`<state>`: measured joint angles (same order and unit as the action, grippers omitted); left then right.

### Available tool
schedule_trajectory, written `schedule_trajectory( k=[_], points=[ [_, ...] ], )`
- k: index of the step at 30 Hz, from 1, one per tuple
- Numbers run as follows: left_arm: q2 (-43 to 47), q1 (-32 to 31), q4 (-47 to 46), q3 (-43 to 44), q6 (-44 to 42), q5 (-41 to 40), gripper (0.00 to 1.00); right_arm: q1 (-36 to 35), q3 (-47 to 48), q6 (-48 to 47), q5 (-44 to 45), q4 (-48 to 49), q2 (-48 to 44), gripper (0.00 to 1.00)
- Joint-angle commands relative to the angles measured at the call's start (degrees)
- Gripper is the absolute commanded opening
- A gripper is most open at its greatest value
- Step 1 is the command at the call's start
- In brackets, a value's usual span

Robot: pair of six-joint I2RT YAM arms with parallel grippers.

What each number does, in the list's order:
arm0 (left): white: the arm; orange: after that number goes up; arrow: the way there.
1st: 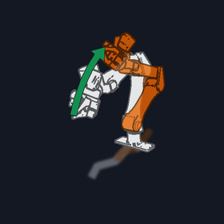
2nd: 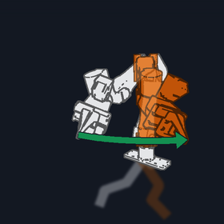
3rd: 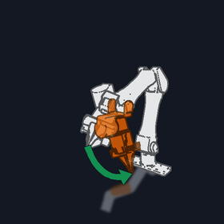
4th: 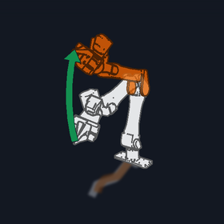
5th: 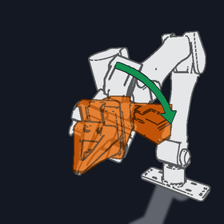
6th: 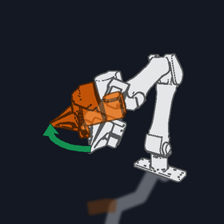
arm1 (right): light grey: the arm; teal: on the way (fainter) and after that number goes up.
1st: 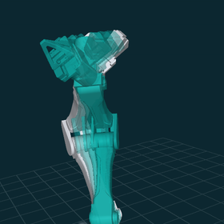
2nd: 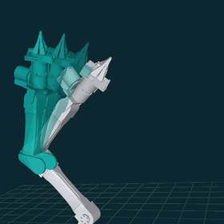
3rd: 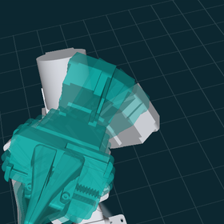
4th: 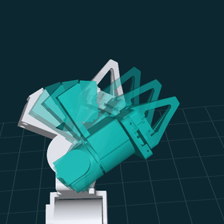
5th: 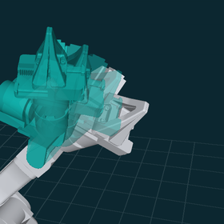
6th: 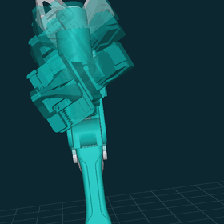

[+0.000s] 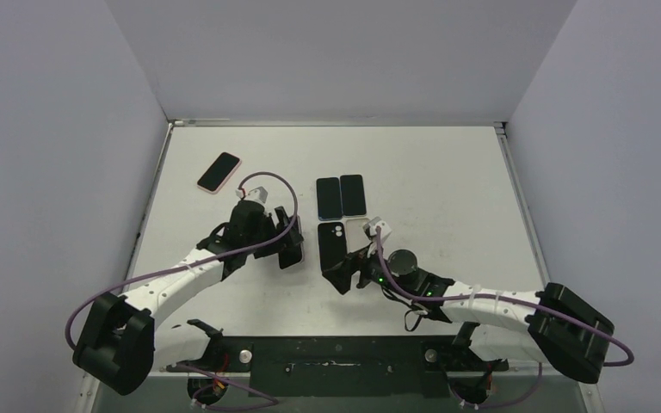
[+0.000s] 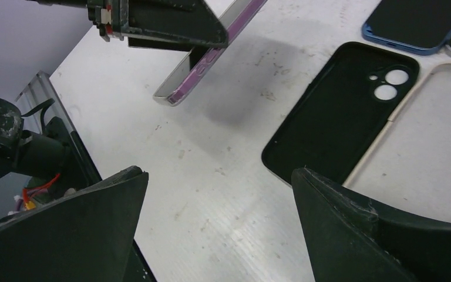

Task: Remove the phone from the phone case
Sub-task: Pick up the phone at the center of the board.

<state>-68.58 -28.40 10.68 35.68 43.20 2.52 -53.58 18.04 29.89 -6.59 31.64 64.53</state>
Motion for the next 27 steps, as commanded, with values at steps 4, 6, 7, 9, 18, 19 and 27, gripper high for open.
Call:
schedule_trajectory(
  k=[4,6,7,9,18,19,27],
  points=[
    [2.6,0.0,-12.3,-1.8,5.3,3.4,0.17,-5.1,6.8,5.2,3.0,12.8,12.2,0.98],
    [2.7,-0.1,-14.1,-2.8,6.6,4.2,0.16,-6.7,8.1,6.2,3.7,15.6,15.6,0.97],
    [2.7,-0.1,-14.6,-3.1,7.2,4.3,0.16,-7.8,8.7,6.8,4.6,16.9,17.0,0.97],
    [3.0,-0.1,-15.7,-3.6,8.4,4.9,0.16,-8.7,9.9,7.4,7.1,18.9,20.3,0.97],
    [5.2,-0.2,-18.9,-5.5,12.4,6.3,0.16,-8.9,12.9,9.3,14.5,25.7,27.9,0.8],
    [5.2,-0.2,-19.4,-5.7,12.7,6.3,0.16,-8.9,13.2,9.3,14.7,26.3,28.4,0.78],
    [5.7,-0.4,-22.9,-6.9,13.9,8.8,0.16,-8.6,14.8,8.9,14.7,29.9,31.6,0.43]
  ],
)
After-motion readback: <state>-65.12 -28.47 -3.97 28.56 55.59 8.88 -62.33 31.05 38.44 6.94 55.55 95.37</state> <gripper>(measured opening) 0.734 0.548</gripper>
